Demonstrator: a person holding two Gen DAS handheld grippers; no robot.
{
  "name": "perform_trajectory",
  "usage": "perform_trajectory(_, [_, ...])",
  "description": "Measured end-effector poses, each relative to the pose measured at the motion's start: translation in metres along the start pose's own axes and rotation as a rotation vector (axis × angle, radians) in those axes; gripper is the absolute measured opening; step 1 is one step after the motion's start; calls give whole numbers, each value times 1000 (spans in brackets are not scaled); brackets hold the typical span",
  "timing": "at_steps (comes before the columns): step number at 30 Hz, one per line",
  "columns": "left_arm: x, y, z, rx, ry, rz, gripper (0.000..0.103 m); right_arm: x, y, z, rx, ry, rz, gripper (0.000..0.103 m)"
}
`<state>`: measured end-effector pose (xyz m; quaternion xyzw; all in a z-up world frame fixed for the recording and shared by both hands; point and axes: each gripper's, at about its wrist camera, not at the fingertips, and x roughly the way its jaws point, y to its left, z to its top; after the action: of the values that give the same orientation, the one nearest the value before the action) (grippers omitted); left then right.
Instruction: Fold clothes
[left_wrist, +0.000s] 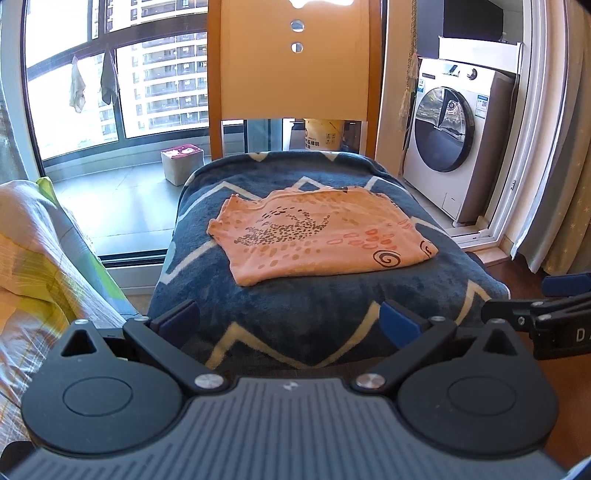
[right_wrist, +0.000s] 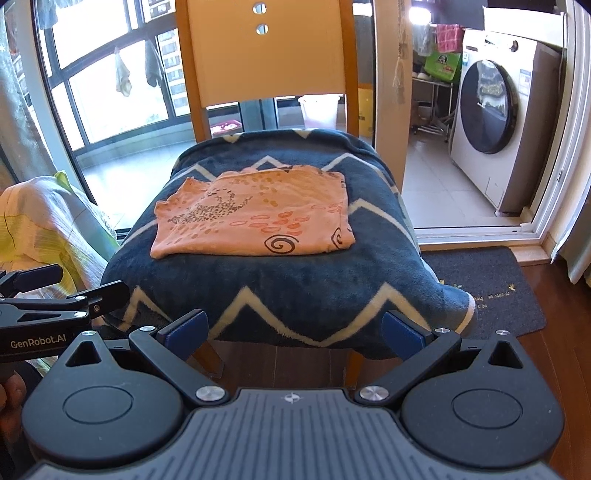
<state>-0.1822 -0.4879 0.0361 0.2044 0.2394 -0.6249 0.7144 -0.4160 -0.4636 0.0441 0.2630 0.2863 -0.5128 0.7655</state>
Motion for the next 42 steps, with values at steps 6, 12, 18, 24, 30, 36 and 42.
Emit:
perform_trajectory(6, [-1, -1, -1, -2, 1, 3, 102, -1, 0, -1, 6, 1, 3, 103])
perform_trajectory(12, [-3, 0, -2, -3, -2, 3, 102, -1, 2, 1, 6, -6, -5, 103])
perform_trajectory(18, [-1, 0, -3, 0, 0, 3, 102, 0, 3, 1, 4, -5, -9, 103])
perform_trajectory(24, [-1, -1, -4, 5, -2, 11, 102, 0, 3, 3, -1, -9, -13, 103])
perform_trajectory(30, [1, 0, -5, 5, -2, 16, 102, 2, 4, 3, -2, -6, -12, 103])
perform_trajectory(36, [2, 0, -6, 4, 3, 18, 102, 4, 5, 3, -1, -8, -13, 103])
perform_trajectory(42, [3, 1, -5, -2, 3, 27, 102, 5, 6, 4, -3, -8, -9, 103])
